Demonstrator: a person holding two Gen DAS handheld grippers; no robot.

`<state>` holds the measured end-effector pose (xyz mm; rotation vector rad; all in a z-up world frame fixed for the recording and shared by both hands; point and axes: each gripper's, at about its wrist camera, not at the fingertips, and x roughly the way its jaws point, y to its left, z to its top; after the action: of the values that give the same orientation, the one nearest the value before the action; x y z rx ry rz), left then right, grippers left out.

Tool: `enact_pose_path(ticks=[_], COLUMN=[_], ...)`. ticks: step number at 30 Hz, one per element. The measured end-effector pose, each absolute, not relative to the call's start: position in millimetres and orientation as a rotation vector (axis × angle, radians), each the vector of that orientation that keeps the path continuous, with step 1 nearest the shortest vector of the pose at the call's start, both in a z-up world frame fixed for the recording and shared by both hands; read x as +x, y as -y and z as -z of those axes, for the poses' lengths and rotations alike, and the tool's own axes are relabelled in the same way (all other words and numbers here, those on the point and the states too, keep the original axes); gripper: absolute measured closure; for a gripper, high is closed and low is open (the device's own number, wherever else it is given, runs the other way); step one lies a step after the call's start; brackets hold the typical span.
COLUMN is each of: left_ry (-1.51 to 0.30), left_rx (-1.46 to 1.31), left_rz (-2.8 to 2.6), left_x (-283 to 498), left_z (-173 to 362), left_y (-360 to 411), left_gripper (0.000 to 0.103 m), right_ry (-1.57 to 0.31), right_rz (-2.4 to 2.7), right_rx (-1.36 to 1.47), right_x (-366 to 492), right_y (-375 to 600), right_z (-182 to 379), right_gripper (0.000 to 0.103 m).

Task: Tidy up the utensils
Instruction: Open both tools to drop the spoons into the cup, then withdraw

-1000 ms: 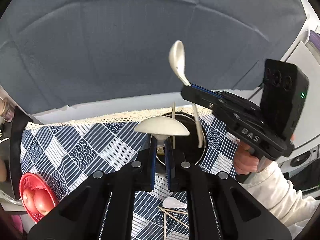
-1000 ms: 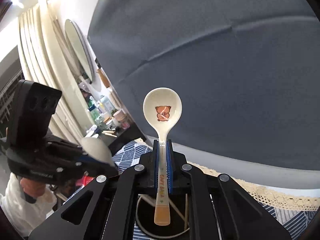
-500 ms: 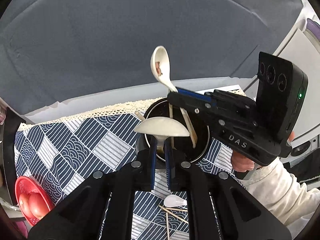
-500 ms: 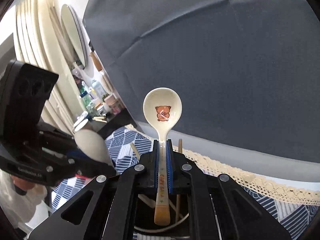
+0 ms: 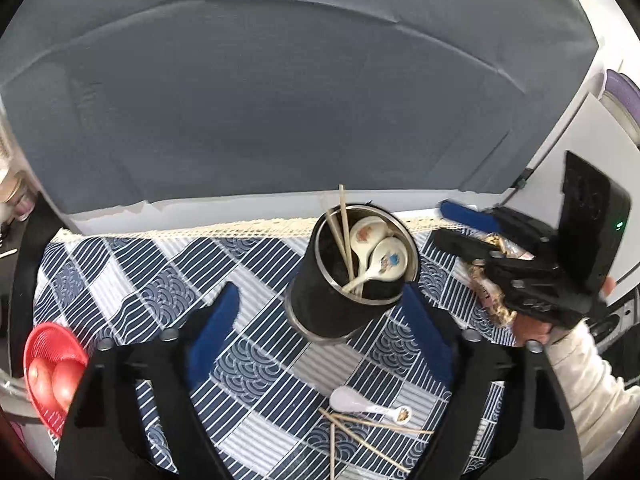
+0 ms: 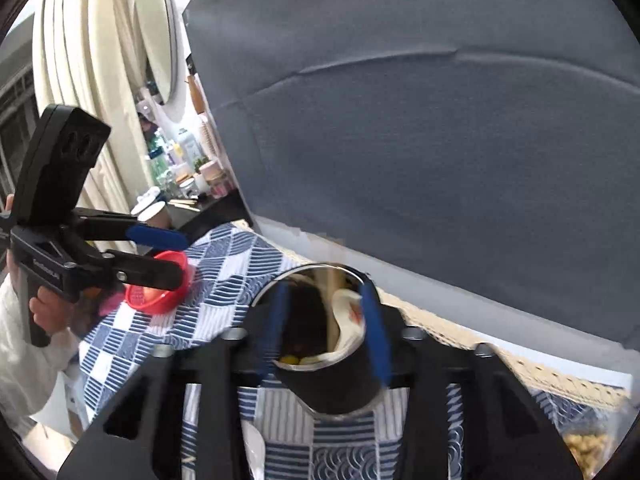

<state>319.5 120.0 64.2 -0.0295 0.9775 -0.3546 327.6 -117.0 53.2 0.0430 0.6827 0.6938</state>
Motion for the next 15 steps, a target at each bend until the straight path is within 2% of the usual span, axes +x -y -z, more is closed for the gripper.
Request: enact_pose_path(ticks=[1,2,8,15], left_ry=[-0.985,-0.993,-1.01,-1.007], left_rx=[-0.021,-0.023,-0.058,-0.055], left_rz=[0.338,0.324,0.302,0.281], left_x=[315.3,311.2,289.6,264.2], left_z=[-62.6,-61.0,-53.3,-47.1], left_y=[-120.8,-121.6,-126.6,-136.4], left_gripper=[0.013,0.007,0.007,0.007], right_ry=[-0.694,-0.702,-0.748,-0.8], right_rz=[-0.684,-0.666,-0.568,-0.525], right_rx=[0.054,0.059,0.029,-0.039], right_x=[324.5,321.4,301.9,279.8], right_y=[120.4,123.8,140.7,143.5], right_z=[-53.8,-53.7,-46.4,-35.8], right_gripper=[0.049,0.041,0.018,0.015])
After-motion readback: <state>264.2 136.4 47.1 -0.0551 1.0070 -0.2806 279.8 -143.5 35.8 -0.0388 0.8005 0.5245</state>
